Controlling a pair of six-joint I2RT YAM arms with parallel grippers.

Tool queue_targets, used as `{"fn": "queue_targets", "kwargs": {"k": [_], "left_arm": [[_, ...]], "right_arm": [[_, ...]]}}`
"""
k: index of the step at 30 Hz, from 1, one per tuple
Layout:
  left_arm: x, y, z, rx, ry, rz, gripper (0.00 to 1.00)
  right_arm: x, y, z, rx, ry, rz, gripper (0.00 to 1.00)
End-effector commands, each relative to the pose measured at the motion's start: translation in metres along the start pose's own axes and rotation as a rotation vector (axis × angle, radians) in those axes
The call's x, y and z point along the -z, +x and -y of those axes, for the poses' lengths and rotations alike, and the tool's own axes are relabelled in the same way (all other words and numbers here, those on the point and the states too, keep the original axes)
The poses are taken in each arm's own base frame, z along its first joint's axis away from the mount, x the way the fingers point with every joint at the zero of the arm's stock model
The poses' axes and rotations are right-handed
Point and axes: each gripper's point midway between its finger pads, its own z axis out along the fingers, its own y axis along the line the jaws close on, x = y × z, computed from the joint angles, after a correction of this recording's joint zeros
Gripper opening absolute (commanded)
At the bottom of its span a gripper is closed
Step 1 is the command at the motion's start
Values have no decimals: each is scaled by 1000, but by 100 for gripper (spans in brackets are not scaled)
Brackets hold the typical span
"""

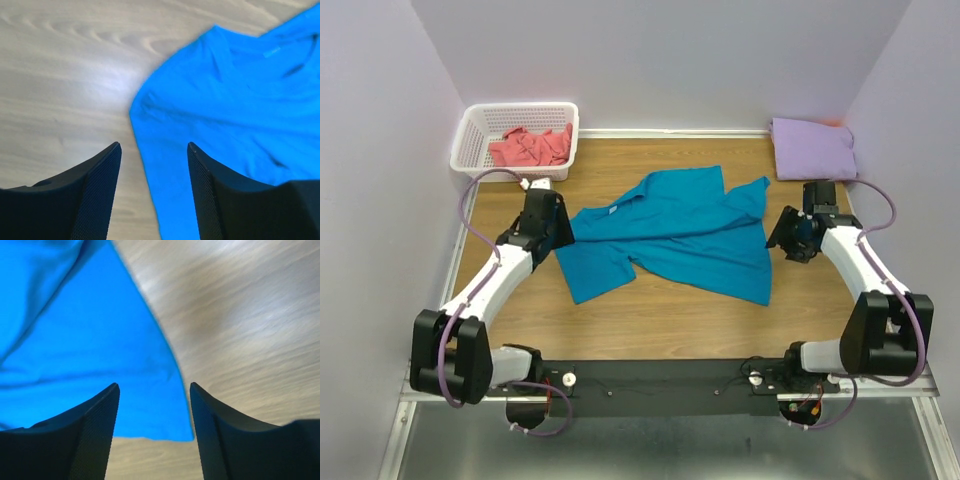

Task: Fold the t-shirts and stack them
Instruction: Flatten the tshirt out

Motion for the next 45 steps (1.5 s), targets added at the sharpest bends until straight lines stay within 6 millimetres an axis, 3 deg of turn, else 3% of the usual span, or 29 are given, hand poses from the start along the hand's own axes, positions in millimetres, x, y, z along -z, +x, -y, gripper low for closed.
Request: {"fn": "queue_targets", "kwargs": {"k": [1,7,15,19,25,31,37,45], "left_arm": [[11,50,21,46,40,-126,64],[7,97,19,56,-53,-230,64],[-4,135,5,66,-171,-308,59],[1,150,9,69,-197,-346,57],[16,151,5,101,-255,-341,56],[29,138,7,141,-260,-311,56],[34,150,20,127,-230,-359,56],[26,170,19,93,-237,-413,52]], "right_arm": [[11,37,-13,55,-77,-78,68],[17,47,-15,105,-92,-87,72],[25,59,-24,158,-134,-98,73],[29,62,-27,180,-149,-88,73],[33,65,-32,204,-168,-84,73],[36,71,-38,240,-182,-83,74],[38,72,-44,263,-198,-81,74],[41,75,-48,284,-206,-73,74]]}}
